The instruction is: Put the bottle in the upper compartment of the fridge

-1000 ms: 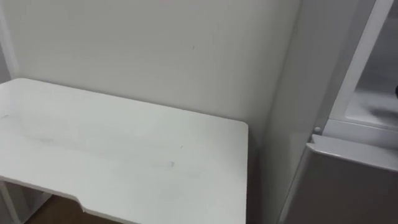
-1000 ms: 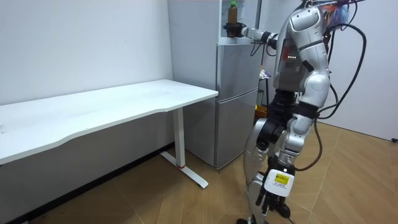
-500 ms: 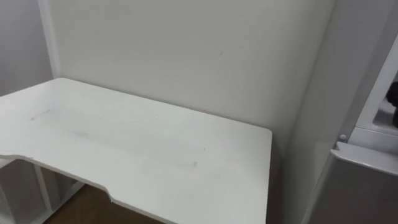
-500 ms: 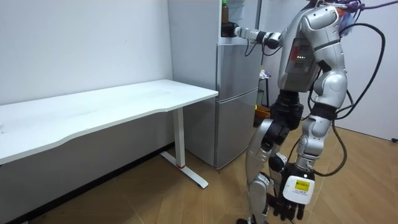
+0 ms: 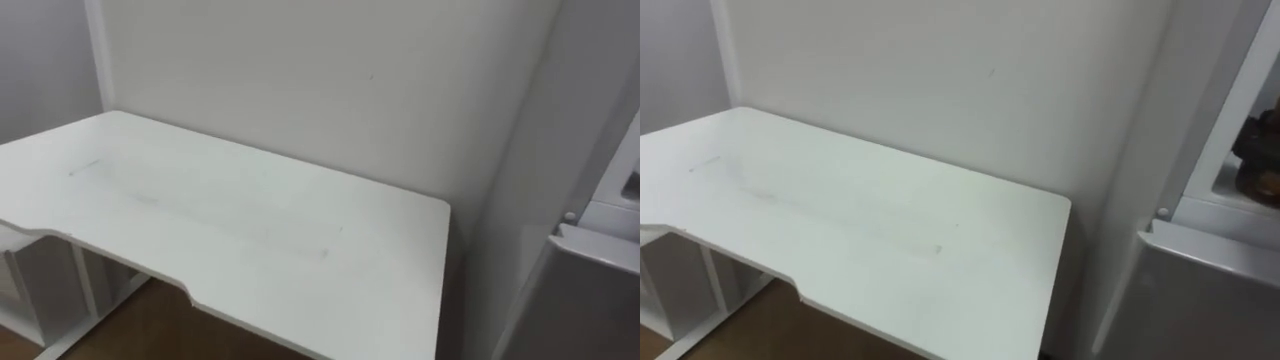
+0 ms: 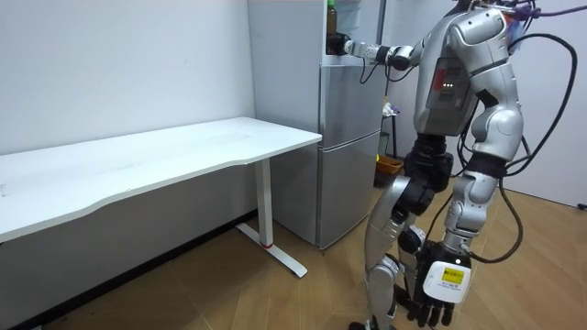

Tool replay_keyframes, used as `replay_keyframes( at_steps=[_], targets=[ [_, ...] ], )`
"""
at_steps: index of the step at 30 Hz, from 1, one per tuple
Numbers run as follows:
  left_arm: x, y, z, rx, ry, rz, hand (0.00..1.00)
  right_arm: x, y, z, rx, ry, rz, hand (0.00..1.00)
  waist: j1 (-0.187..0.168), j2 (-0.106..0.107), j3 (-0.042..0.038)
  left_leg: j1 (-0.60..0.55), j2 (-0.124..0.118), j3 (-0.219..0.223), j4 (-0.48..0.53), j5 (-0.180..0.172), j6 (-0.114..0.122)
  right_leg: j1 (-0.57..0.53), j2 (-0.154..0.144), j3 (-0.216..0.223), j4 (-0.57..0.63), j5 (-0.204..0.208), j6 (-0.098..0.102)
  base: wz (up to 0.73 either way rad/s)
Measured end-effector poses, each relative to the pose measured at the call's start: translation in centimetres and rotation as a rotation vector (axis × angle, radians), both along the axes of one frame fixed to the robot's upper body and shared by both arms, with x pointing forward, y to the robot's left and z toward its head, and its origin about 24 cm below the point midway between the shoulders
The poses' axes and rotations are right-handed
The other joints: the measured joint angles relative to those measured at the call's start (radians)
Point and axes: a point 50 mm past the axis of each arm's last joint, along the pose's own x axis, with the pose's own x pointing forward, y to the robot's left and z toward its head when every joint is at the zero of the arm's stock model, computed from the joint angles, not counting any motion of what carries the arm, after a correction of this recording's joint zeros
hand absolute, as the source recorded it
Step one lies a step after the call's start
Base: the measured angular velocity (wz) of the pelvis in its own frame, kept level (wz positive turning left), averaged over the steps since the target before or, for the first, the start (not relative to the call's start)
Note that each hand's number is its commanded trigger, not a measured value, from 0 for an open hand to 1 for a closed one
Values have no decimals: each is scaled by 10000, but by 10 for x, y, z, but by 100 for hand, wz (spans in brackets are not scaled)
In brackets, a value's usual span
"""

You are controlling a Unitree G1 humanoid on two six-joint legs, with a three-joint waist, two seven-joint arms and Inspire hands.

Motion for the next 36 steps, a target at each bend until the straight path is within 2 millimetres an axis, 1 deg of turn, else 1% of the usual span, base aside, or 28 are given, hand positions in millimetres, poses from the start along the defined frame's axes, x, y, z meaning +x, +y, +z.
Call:
replay_keyframes(
  at_steps=[1,2,5,9,13,18,20,26,28,31,32,34,36],
  targets=[
    [1,2,1,-22,-61,62,0,0,-1,-1,1,48,-60,15,6,16,9,2,1,-33,37,-1,-1,-7,1,-57,-6,2,-4,10],
    [1,2,1,-22,-66,42,0,0,-2,-2,-10,49,-86,0,9,28,11,4,1,-43,45,-1,-1,-9,2,-74,-9,2,-3,5],
    [1,4,2,11,-137,101,0,1,-3,-2,-61,-6,-202,0,33,112,18,-72,5,-107,105,-1,-3,18,59,-88,-163,19,-32,5],
    [2,4,2,6,-165,40,0,0,-4,2,-150,-415,-302,0,36,292,97,-127,26,-109,222,-6,1,-10,65,-78,-170,16,-33,0],
    [3,4,2,-6,-185,-27,0,1,-2,4,-254,-612,-158,0,31,416,72,-134,26,-106,226,-4,3,-16,66,-74,-171,16,-32,0],
    [8,5,3,63,-381,-132,0,1,-2,5,-301,-667,55,0,5,444,62,-123,26,-100,208,3,6,-15,65,-75,-163,19,-36,0],
    [9,5,3,79,-474,-190,0,1,-1,4,-316,-660,158,0,-4,439,59,-96,26,-87,194,4,6,-14,64,-67,-163,23,-39,0],
    [14,5,4,69,-750,-131,0,2,0,3,-177,-669,623,0,-83,364,13,5,28,-26,93,29,15,19,60,-50,-171,84,-43,-1],
    [16,6,5,88,-835,-177,0,2,0,0,-156,-544,815,0,-87,289,-36,77,27,25,21,28,15,50,48,-28,-185,84,-40,-5],
    [20,6,6,109,-973,-259,0,2,0,-3,-72,-400,1035,0,-139,178,-73,125,27,44,-37,31,11,73,44,-20,-189,83,-40,-1],
    [20,6,6,110,-983,-263,0,2,0,-4,-52,-358,1062,0,-157,163,-67,160,27,43,-36,30,11,122,44,-29,-197,83,-39,3],
    [19,7,6,140,-973,-270,0,-3,-2,-13,132,-239,1178,0,-235,58,-17,420,-1,41,-126,12,6,417,51,-49,-346,65,-3,7],
    [19,6,6,124,-962,-289,0,-6,-3,-15,350,-377,1298,0,-236,4,-20,443,-1,46,-145,3,-3,440,55,-37,-381,46,13,2]
  ],
)
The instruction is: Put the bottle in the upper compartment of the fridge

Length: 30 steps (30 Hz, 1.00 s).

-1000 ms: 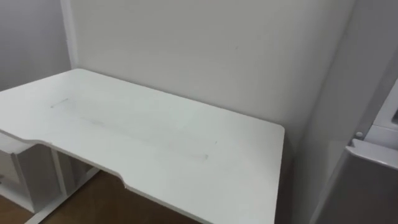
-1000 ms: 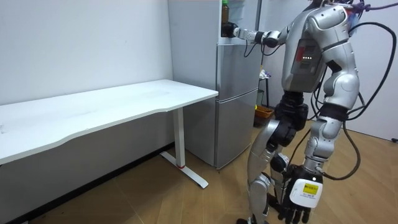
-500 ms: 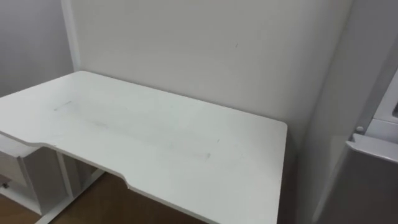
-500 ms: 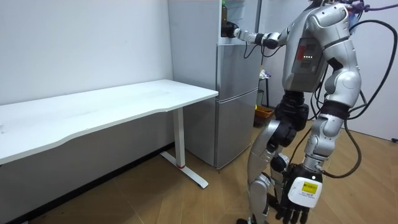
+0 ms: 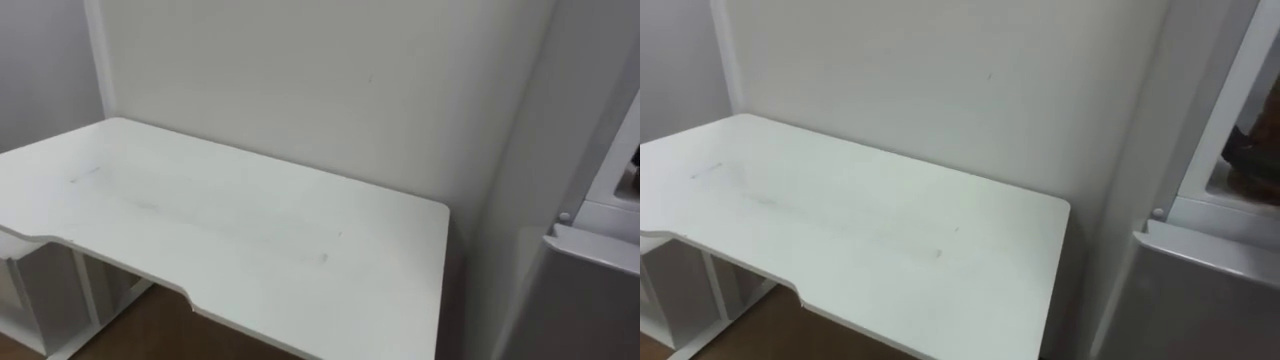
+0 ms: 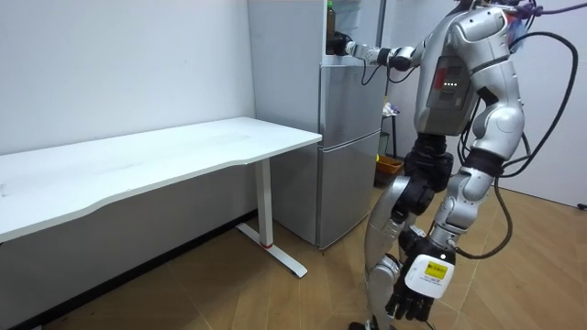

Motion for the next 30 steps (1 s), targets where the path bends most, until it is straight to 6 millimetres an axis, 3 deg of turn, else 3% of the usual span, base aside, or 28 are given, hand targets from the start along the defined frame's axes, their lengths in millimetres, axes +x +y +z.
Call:
replay_keyframes(
  at_steps=[9,16,22,30],
  targets=[
    [-2,0,0,-1,34,41,0,-7,3,-1,49,-420,608,0,-2,66,-1,316,1,193,-219,-27,4,189,-1,187,-141,2,35,-5],
    [-6,-3,-1,-132,26,302,0,-14,15,1,110,-904,995,0,-164,183,-24,531,-18,332,-367,-33,7,419,-24,270,-271,11,61,-4],
    [-11,-9,-3,-291,102,406,0,-22,26,3,-59,-1288,1476,0,-386,367,2,717,-19,426,-581,-33,8,482,-75,276,-194,14,73,-3],
    [-16,-15,-7,-513,339,490,0,-31,24,-11,-196,-814,1907,0,-619,240,-15,798,-29,478,-524,-64,52,481,-131,298,-69,-9,114,-1]
  ],
)
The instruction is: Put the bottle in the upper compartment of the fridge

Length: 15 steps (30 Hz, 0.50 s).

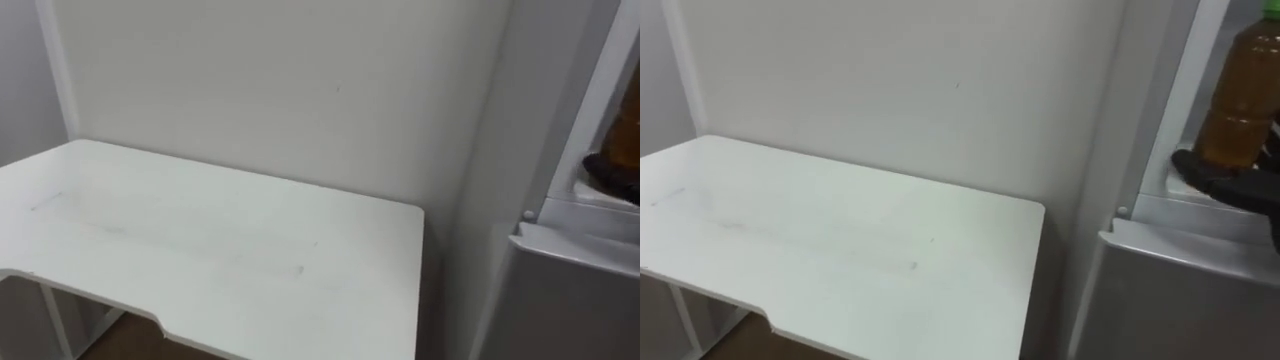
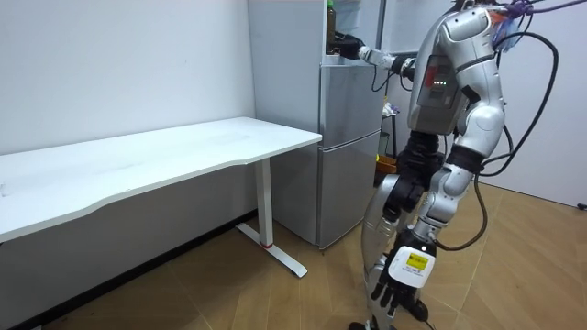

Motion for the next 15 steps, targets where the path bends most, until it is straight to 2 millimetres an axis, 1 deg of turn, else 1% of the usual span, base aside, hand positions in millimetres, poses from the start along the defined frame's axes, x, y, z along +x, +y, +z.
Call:
replay_keyframes(
  at_steps=[1,6,9,13,15],
  targets=[
    [0,-1,-1,-67,50,95,0,-3,-1,-4,18,129,86,0,-30,4,1,-9,5,0,22,-1,0,-10,4,7,-5,0,0,0],
    [-2,-2,-2,-114,121,146,0,-3,0,-4,-48,119,285,0,-213,83,-12,-9,10,22,109,-2,2,-20,8,70,-23,-21,16,-1],
    [-4,-2,-3,-123,223,174,0,-4,1,-3,-99,82,329,0,-248,73,-33,25,10,109,101,1,9,-99,9,214,-36,-22,10,-10],
    [-7,-3,-3,-152,323,238,0,-9,5,-3,-553,97,414,0,-277,-2,-69,69,8,216,50,2,10,-150,6,330,-23,-17,8,-9],
    [-7,-3,-4,-171,335,260,0,-10,8,-3,-593,44,453,0,-292,18,-56,116,8,251,-2,2,9,-143,5,390,-24,-17,8,-7]
  ],
)
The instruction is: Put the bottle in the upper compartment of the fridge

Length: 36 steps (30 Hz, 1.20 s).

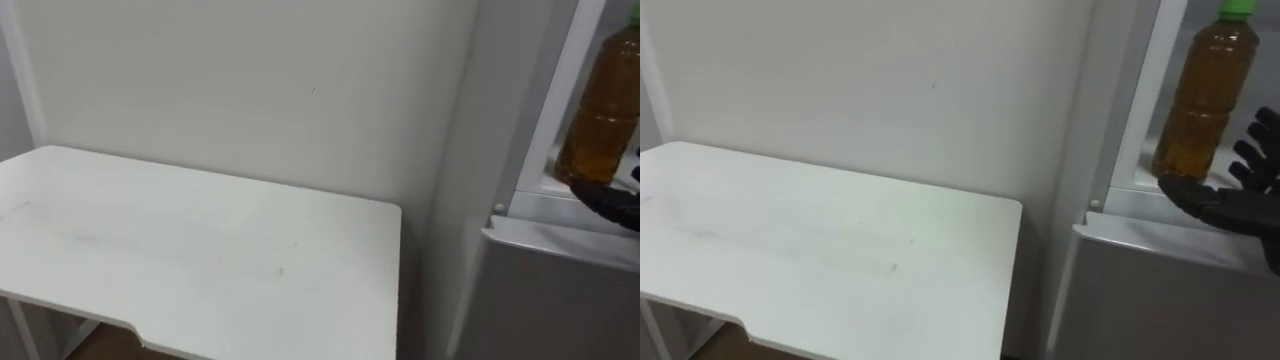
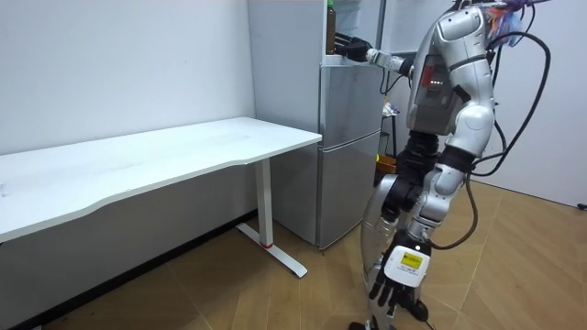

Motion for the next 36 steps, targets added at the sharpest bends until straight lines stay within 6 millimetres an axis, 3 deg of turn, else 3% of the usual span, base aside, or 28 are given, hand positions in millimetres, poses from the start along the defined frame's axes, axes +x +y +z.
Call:
replay_keyframes(
  at_steps=[13,24,29,33,36],
  targets=[
    [8,-4,-4,-16,-336,-92,0,-27,31,-6,-1312,-533,-560,0,-240,133,162,225,8,285,-249,-5,-4,-14,-24,268,-10,-6,16,-6],
    [15,-17,-8,-180,-899,-377,0,-47,59,-2,555,-1850,326,0,-612,340,141,328,29,508,-462,-10,-8,-84,-15,597,-9,-12,26,-7],
    [8,-24,-11,-362,-661,-314,0,-60,65,-15,2024,-1976,937,0,-634,430,82,382,29,582,-519,-12,-12,-163,-17,647,6,-7,31,-5],
    [4,-35,-14,-631,-588,-140,0,-71,64,-26,2858,-2087,753,0,-680,697,41,422,35,632,-503,-17,-10,-159,-19,683,23,2,39,-1],
    [3,-39,-16,-724,-547,-90,0,-74,64,-29,2825,-2253,258,0,-799,878,101,465,72,713,-508,-18,-10,-199,-23,737,143,2,38,-9]
  ],
)
